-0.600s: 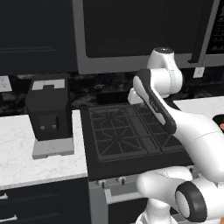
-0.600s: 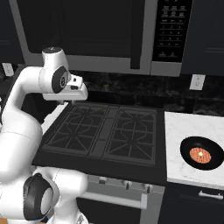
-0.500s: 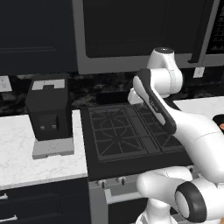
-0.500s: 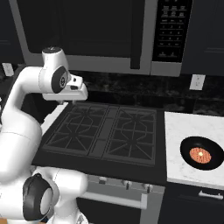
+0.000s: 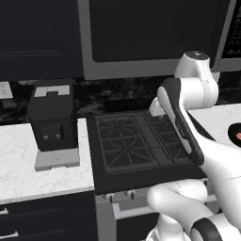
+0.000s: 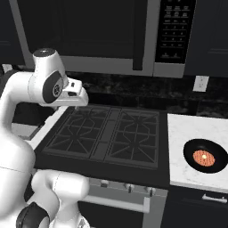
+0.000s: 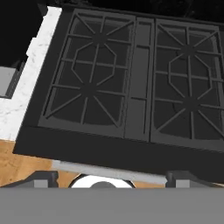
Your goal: Open the microwave, place the bowl with waffle inside the microwave, then close the microwave door and turn it on.
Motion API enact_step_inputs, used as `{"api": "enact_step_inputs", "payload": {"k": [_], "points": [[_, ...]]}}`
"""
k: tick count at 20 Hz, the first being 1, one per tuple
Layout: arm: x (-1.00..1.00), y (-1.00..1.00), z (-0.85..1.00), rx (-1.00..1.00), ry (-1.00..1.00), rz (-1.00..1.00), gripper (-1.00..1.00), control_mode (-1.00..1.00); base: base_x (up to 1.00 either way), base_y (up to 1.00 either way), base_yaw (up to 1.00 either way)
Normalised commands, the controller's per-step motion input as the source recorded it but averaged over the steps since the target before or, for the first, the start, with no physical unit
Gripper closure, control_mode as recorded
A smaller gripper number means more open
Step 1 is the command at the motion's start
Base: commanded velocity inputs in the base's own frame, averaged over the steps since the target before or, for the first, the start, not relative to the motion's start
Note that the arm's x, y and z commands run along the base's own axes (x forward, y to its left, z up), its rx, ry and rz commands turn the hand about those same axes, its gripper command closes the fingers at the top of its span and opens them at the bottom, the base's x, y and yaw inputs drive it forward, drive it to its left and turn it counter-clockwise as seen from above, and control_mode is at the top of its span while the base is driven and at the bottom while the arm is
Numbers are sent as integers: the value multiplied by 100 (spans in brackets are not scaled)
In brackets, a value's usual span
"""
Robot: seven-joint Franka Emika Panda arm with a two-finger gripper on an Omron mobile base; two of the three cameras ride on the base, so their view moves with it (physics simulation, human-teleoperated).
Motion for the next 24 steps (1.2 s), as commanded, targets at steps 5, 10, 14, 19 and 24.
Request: {"api": "enact_step_inputs", "payload": {"k": [5,10,14,19,24], "points": [[-24,-45,57,1,-6,0,-100,-100,0,0,0],[0,-50,47,0,-1,-4,-100,-100,0,0,0],[0,-60,32,0,-11,-10,-100,-100,0,0,0],[0,-51,23,0,-29,-7,-100,-100,0,0,0],[0,-37,36,0,-38,-2,-100,-100,0,0,0]]}}
